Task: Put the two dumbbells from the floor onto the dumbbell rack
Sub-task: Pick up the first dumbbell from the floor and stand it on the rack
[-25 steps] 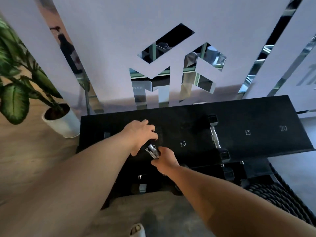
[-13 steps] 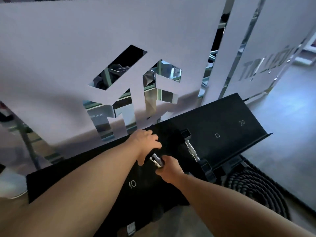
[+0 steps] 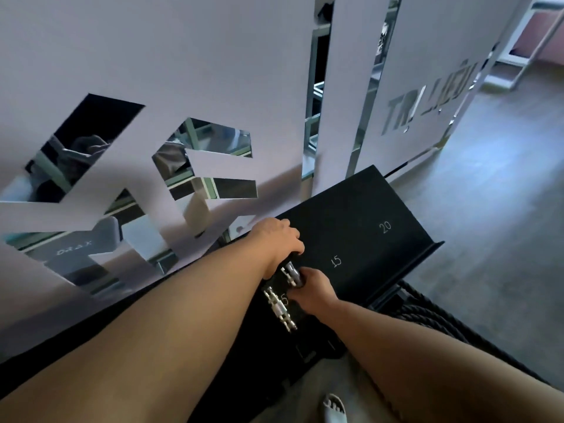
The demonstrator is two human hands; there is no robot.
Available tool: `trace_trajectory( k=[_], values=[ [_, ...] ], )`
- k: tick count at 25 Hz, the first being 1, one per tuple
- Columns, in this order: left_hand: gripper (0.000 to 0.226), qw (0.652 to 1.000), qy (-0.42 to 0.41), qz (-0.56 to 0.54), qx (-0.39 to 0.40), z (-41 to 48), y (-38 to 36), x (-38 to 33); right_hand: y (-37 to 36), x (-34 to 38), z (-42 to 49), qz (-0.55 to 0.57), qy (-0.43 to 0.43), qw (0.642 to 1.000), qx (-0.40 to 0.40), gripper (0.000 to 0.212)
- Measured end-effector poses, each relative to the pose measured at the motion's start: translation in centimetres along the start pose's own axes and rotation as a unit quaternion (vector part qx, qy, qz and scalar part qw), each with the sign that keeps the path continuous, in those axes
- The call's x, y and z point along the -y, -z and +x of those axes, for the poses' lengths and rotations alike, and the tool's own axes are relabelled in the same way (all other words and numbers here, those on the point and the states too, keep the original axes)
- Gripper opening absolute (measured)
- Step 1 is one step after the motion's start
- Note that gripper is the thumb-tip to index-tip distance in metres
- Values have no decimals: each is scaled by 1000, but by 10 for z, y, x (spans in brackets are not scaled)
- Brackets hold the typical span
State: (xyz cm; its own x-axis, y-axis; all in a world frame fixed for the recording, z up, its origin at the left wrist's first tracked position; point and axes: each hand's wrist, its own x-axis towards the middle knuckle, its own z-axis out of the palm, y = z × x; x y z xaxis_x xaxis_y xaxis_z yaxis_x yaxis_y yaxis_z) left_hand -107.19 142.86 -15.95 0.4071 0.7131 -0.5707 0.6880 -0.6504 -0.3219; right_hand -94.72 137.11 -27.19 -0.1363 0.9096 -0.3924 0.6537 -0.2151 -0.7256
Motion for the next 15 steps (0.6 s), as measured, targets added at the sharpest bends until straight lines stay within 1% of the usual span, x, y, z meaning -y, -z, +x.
trace_trajectory(
  k=[2, 6, 8, 10, 15],
  values=[
    [95, 1000, -3, 1, 12, 36, 20, 1, 28, -12, 25, 4, -15, 1000, 8, 25],
    [94, 1000, -2, -6, 6, 94, 42, 3, 63, -36, 69, 0, -16, 1000, 16, 26],
    [94, 1000, -7, 18, -2, 121, 50, 3, 76, -49, 89, 7, -21, 1000, 14, 22],
    [92, 999, -15, 36, -23, 145, 54, -1, 85, -59, 106, 19, -33, 999, 9, 17],
    [94, 999, -7, 14, -34, 199, 39, -8, 87, -91, 148, 20, -49, 998, 19, 20]
  ],
)
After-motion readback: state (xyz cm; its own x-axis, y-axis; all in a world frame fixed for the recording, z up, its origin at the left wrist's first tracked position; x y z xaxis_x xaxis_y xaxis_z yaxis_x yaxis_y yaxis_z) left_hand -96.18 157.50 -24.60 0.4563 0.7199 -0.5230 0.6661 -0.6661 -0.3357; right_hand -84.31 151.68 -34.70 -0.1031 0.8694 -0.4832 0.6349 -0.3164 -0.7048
